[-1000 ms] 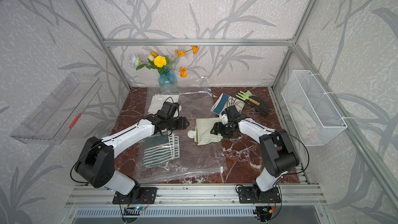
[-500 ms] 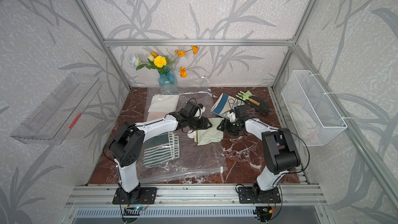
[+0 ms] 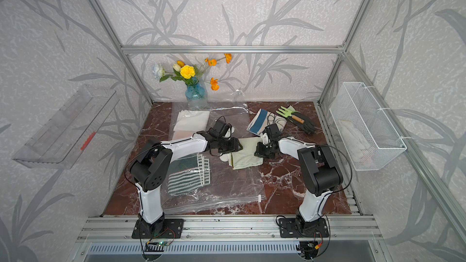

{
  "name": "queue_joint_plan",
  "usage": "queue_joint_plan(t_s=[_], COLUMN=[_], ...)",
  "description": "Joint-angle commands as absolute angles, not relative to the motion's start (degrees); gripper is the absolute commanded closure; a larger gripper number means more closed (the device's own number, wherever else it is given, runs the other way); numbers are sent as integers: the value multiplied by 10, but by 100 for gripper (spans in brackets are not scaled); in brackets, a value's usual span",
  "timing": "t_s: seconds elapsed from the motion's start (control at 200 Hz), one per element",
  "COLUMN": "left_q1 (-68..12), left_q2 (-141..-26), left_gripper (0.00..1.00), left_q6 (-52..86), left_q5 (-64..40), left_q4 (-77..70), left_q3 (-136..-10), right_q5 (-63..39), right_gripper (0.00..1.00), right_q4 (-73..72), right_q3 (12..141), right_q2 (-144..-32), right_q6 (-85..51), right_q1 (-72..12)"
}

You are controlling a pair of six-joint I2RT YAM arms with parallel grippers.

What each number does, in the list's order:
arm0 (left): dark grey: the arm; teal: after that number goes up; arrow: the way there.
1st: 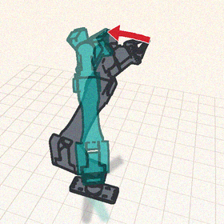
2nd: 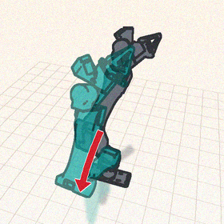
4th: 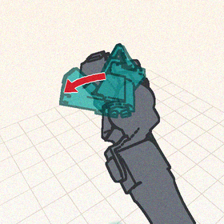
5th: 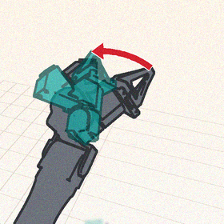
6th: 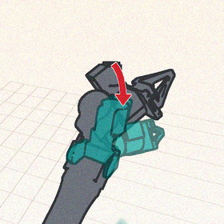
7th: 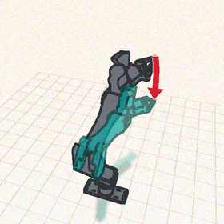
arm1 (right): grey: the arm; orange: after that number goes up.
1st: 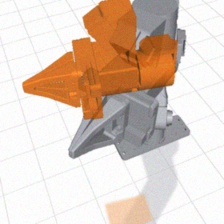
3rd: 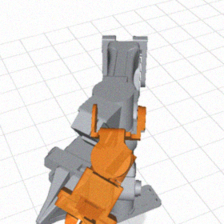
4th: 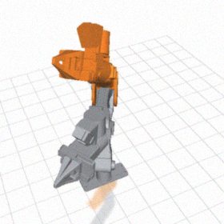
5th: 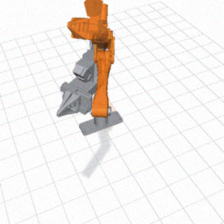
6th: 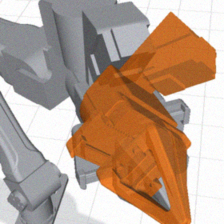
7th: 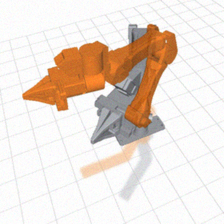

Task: Place the folded towel into the vacuum bag
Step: Place the towel in the vacuum bag, then pick up the towel from the vacuum bag.

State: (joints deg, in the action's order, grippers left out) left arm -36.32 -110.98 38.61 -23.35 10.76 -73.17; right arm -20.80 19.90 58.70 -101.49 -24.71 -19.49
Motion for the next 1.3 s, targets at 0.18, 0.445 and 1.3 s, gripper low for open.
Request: queue_joint_plan(t_s=[0.18,0.445,1.3], left_q1=[-356,-343,-285], left_q2=[-1181,-1115,-1012], left_gripper=[60,60,65], left_q6=[429,447,449], left_q5=[-252,-263,-255], left_q4=[32,0,-5], left_q3=[-738,-654,-523], right_q5=[101,173,28], right_gripper=[78,82,43], right_q4=[448,482,340], right_q3=[757,851,800], right_q2=[-1043,-1095,-1146], right_q6=[-181,-204,-234], right_q1=[-300,-379,-428])
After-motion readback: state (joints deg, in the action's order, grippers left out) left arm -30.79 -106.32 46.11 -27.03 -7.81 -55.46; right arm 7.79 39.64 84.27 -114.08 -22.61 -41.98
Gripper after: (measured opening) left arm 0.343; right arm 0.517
